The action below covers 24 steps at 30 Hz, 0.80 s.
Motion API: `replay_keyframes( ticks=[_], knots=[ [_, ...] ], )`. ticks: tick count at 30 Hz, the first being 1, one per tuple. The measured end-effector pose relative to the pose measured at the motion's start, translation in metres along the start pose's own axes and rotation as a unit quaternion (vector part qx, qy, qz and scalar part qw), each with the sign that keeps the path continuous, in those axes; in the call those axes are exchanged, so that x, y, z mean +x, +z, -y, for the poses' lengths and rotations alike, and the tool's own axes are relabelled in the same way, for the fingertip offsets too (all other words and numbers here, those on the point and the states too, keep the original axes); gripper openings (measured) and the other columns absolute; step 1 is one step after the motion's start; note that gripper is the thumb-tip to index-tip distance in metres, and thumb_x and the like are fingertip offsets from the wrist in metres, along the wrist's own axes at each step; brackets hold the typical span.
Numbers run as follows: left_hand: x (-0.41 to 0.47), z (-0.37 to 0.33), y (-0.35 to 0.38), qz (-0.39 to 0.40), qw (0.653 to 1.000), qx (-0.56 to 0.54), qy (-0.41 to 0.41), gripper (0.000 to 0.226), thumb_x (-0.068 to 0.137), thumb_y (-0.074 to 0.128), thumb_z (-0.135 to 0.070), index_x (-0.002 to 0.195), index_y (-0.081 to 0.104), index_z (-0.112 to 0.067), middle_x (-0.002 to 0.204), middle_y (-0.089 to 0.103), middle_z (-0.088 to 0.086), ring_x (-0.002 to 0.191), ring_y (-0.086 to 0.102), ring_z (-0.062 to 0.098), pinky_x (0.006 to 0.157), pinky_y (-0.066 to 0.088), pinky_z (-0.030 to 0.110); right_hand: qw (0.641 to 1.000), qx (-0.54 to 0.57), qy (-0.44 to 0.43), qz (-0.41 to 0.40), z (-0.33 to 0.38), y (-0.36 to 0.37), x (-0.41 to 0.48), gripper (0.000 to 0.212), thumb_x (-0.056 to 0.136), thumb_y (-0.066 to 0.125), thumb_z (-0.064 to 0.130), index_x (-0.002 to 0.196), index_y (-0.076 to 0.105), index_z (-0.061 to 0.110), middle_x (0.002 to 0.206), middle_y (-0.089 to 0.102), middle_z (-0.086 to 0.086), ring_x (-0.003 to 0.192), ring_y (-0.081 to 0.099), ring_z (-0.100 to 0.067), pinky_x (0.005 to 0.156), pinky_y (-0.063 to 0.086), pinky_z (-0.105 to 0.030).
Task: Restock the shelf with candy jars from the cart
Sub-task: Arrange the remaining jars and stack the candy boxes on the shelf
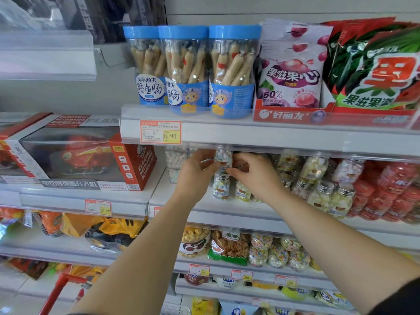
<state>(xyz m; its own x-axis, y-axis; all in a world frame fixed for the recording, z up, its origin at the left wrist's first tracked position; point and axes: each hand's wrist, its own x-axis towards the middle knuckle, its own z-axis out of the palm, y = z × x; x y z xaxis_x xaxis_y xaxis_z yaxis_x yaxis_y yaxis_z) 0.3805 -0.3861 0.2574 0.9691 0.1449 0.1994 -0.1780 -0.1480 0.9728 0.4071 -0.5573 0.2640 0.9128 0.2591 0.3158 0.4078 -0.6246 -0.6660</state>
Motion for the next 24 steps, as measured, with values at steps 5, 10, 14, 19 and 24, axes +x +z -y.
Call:
replay_keyframes(
  ticks=[5, 10, 14, 19, 24],
  knots=[
    [0.000, 0.009, 0.003, -0.002, 1.000, 0.007, 0.007, 0.025, 0.095, 0.066, -0.017, 0.117, 0.062, -0.028, 0.115, 0.068, -0.009, 0.108, 0.065, 0.005, 0.084, 0.049, 0.017, 1.000, -0.007, 0.017, -0.014, -0.001, 0.004, 0.000, 0.019, 0.082, 0.076, 0.032, 0.101, 0.072, 0.028, 0.087, 0.073, 0.016, 0.082, 0.067, -0.001, 0.081, 0.057, -0.036],
    [-0.009, 0.022, 0.002, 0.002, 1.000, 0.022, -0.011, 0.040, 0.090, 0.072, -0.028, 0.127, 0.055, -0.029, 0.116, 0.066, -0.012, 0.106, 0.064, 0.004, 0.086, 0.054, 0.023, 0.997, -0.067, 0.018, -0.019, 0.002, 0.002, 0.000, 0.022, 0.082, 0.068, 0.049, 0.100, 0.069, 0.037, 0.091, 0.072, 0.022, 0.091, 0.066, -0.003, 0.093, 0.049, -0.045],
    [-0.014, 0.036, 0.002, 0.020, 0.986, 0.161, -0.033, 0.057, 0.083, 0.078, -0.033, 0.131, 0.049, -0.024, 0.118, 0.060, -0.011, 0.108, 0.059, 0.008, 0.086, 0.049, 0.024, 0.997, -0.071, 0.028, -0.016, 0.003, 0.003, 0.000, 0.023, 0.084, 0.068, 0.050, 0.102, 0.068, 0.035, 0.096, 0.072, 0.021, 0.095, 0.066, -0.006, 0.095, 0.048, -0.045],
    [-0.014, 0.038, 0.017, 0.035, 0.937, 0.343, -0.058, 0.062, 0.081, 0.073, -0.048, 0.130, 0.044, -0.024, 0.119, 0.058, -0.009, 0.100, 0.058, 0.016, 0.076, 0.049, 0.033, 0.998, -0.050, 0.043, -0.010, 0.003, 0.003, 0.000, 0.024, 0.084, 0.070, 0.046, 0.104, 0.068, 0.033, 0.098, 0.072, 0.020, 0.094, 0.066, -0.004, 0.094, 0.049, -0.044],
    [-0.015, 0.036, 0.029, 0.012, 0.926, 0.368, -0.084, 0.055, 0.084, 0.068, -0.050, 0.124, 0.046, -0.020, 0.114, 0.061, 0.000, 0.093, 0.060, 0.023, 0.068, 0.045, 0.032, 0.998, -0.038, 0.042, -0.005, 0.004, 0.001, -0.001, 0.021, 0.085, 0.070, 0.044, 0.104, 0.068, 0.034, 0.098, 0.072, 0.020, 0.094, 0.065, -0.002, 0.094, 0.050, -0.043]
  ],
)
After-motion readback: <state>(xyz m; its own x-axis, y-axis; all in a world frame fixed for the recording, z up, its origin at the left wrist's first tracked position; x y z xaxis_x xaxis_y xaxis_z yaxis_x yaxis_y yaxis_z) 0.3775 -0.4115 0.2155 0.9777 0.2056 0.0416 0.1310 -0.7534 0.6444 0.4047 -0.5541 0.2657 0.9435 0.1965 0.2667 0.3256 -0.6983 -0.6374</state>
